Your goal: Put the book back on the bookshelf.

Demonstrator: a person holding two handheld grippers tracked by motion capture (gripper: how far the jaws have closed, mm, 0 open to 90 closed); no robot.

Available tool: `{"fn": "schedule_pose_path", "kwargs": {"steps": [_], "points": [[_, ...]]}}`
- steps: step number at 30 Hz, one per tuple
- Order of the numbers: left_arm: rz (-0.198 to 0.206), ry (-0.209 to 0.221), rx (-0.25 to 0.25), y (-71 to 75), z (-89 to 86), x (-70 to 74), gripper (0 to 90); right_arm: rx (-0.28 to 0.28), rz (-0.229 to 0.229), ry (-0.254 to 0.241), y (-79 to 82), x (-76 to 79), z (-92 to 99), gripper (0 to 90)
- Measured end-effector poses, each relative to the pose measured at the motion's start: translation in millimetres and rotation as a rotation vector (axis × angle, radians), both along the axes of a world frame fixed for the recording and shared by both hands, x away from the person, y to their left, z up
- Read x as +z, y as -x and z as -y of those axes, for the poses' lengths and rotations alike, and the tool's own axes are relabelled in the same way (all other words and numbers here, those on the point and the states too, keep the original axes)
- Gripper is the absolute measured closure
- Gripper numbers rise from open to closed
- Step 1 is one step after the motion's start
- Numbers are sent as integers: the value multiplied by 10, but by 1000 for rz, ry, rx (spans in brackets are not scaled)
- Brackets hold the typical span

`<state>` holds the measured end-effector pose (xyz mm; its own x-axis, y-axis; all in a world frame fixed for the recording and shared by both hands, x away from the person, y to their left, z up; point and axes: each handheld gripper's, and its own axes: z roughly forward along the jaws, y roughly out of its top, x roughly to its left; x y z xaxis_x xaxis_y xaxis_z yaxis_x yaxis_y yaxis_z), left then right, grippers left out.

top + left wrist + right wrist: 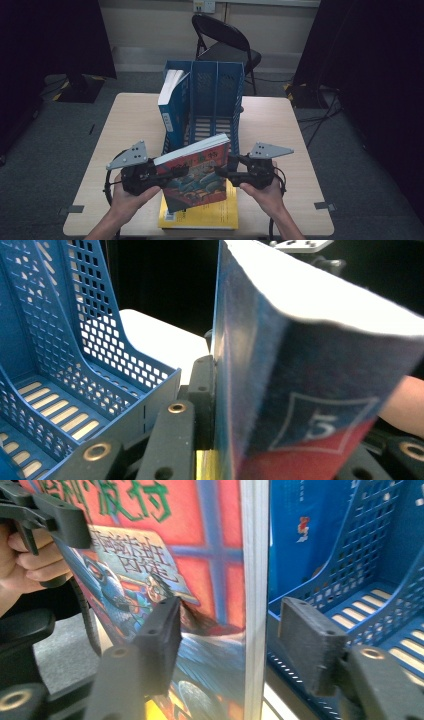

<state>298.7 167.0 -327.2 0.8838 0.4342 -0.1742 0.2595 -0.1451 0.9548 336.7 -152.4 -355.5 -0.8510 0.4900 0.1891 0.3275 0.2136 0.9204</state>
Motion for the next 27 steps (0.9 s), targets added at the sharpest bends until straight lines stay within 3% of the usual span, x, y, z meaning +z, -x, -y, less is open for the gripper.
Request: {"fn": "schedule_pose_path", "kwargs": {"steps": [3, 6, 10, 14, 17, 20, 22, 24, 27], "points": [[1, -5, -2, 43, -3, 5, 718, 49, -36, -3, -30, -45, -18, 365], [-9, -8, 10, 78, -12, 15, 715, 86, -54, -9, -29, -65, -47, 412], [11, -20, 16, 120, -42, 20, 714, 71, -19, 11, 4, -37, -99, 434], [15, 5, 34, 114, -45, -27, 712, 71, 3, 30, 18, -41, -141, 447], [24, -4, 50, 99, -21, -32, 722, 68, -2, 31, 14, -54, -127, 454], [33, -46, 70, 83, 7, -34, 724, 59, 4, 43, 18, -57, -133, 467], [13, -74, 66, 61, 53, -75, 718, 57, 3, 45, 18, -54, -136, 468], [-4, -36, 79, 45, 82, -113, 703, 63, 3, 48, 23, -53, -132, 470], [-26, -27, 98, 7, 74, -113, 644, 60, 7, 56, 29, -53, -122, 500]]}}
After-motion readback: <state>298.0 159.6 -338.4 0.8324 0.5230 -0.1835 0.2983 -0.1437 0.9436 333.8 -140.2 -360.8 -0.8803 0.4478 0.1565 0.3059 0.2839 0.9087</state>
